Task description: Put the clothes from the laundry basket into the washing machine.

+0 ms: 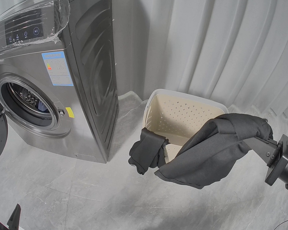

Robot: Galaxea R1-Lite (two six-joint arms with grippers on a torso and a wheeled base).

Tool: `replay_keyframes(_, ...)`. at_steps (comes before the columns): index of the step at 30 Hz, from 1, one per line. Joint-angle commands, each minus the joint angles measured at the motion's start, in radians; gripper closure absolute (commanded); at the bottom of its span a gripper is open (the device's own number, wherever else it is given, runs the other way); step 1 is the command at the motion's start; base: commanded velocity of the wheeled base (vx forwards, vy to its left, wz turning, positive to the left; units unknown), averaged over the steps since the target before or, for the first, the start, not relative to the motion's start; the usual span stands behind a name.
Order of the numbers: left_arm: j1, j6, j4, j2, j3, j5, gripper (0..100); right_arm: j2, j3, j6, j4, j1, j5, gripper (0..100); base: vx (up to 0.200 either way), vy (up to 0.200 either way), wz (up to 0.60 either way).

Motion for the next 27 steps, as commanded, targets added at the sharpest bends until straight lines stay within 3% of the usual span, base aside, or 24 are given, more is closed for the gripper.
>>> replay_keyframes(1, -0.001, 0.0, 0.0, -0.016, 0.016, 0.0, 0, 0.007, 0.002, -0.001, -0.009, 0.001, 0.004, 100, 0.0, 0.2, 0.0)
replay_keyframes(19, -0.001, -0.005, 0.0, -0.015, 0.016, 0.002, 0, 0.018, 0.004, 0.005, -0.009, 0.003, 0.005, 100, 0.0, 0.2, 0.0)
replay_keyframes(27, -0.001, -0.01, 0.0, -0.015, 0.016, 0.003, 0, 0.026, 0.007, 0.001, -0.012, 0.046, 0.007, 100, 0.0, 0.2, 0.0)
